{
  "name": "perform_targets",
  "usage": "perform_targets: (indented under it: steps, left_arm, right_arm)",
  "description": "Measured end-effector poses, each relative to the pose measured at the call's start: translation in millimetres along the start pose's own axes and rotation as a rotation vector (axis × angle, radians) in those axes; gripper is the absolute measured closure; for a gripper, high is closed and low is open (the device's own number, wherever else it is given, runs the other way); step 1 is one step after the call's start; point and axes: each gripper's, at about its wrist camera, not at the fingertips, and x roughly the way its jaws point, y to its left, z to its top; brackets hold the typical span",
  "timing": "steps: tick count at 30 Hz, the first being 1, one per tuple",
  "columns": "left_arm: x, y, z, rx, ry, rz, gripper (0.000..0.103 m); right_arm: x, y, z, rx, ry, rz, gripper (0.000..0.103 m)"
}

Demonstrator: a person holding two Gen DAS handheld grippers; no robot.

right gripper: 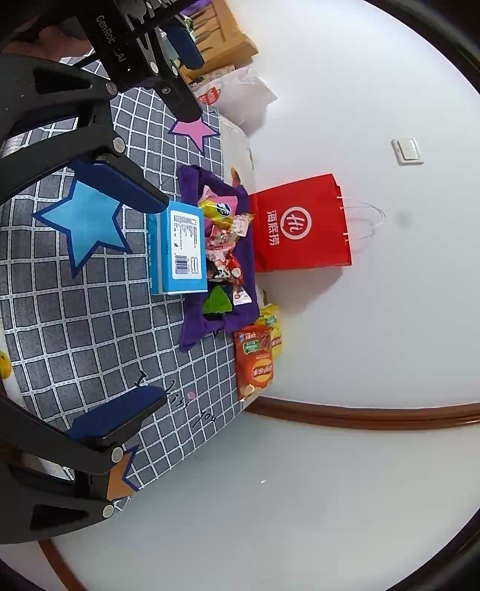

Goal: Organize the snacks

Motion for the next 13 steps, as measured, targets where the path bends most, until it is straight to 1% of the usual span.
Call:
perform_targets:
  steps: [13]
  left_arm:
    - [3.8, 5.6, -2.2, -0.01, 0.007, 0.011, 0.008]
  right_arm:
    - [0.4, 3.4, -2.7, -0.014, 0.001, -0.006, 0.009]
